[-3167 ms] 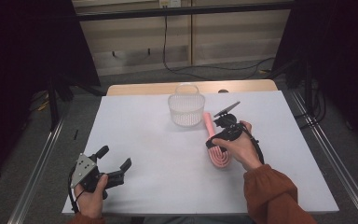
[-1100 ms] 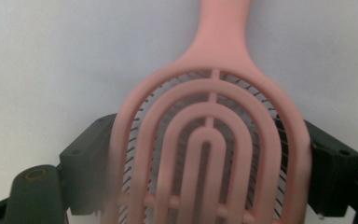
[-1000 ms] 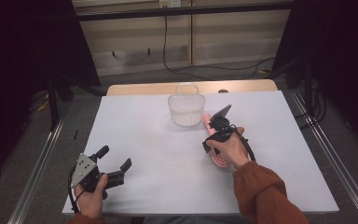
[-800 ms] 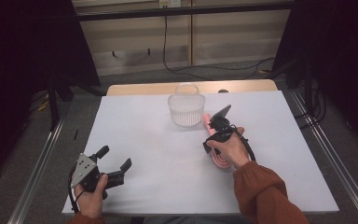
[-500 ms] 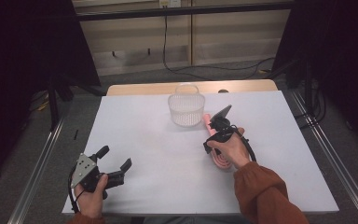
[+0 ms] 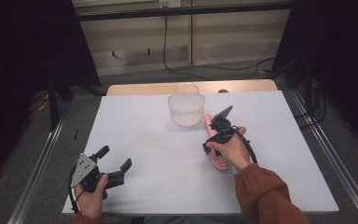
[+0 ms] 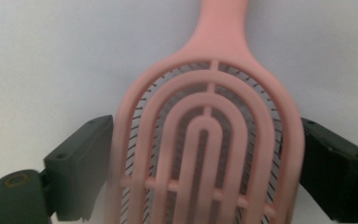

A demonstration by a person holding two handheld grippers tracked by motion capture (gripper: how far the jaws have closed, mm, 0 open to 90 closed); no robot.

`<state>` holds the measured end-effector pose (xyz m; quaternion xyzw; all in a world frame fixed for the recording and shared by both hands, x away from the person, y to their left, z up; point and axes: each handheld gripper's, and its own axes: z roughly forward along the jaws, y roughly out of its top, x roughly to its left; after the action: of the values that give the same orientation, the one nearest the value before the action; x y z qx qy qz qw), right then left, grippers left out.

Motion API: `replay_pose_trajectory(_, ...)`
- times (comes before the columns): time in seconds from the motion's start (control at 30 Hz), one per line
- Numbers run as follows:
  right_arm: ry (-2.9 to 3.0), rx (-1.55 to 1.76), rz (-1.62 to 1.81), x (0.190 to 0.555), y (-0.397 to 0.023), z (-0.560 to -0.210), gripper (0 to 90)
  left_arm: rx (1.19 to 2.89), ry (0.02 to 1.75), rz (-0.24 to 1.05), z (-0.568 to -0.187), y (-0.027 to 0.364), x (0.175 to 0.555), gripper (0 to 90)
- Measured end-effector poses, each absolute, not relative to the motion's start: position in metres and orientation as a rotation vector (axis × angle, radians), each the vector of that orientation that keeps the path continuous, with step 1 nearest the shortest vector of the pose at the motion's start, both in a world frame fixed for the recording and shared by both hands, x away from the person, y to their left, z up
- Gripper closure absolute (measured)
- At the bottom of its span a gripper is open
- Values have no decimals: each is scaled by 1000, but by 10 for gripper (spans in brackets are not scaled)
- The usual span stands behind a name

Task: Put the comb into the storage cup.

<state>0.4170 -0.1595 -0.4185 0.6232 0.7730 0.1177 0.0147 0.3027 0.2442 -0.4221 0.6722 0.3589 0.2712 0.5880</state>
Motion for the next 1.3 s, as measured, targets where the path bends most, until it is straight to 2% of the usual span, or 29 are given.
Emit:
replay_pose_trajectory(0.23,2379,1957,343,415,-160,-418,91,1565,837,631,-422,243,303,34)
replay_pose_trajectory(0.5,2380,1940,311,418,-152,-425,166,1571,834,637,-422,245,303,34)
replay_pose_trajectory(1.3,2364,1884,318,412,-157,-415,194,1565,837,632,-423,244,303,34)
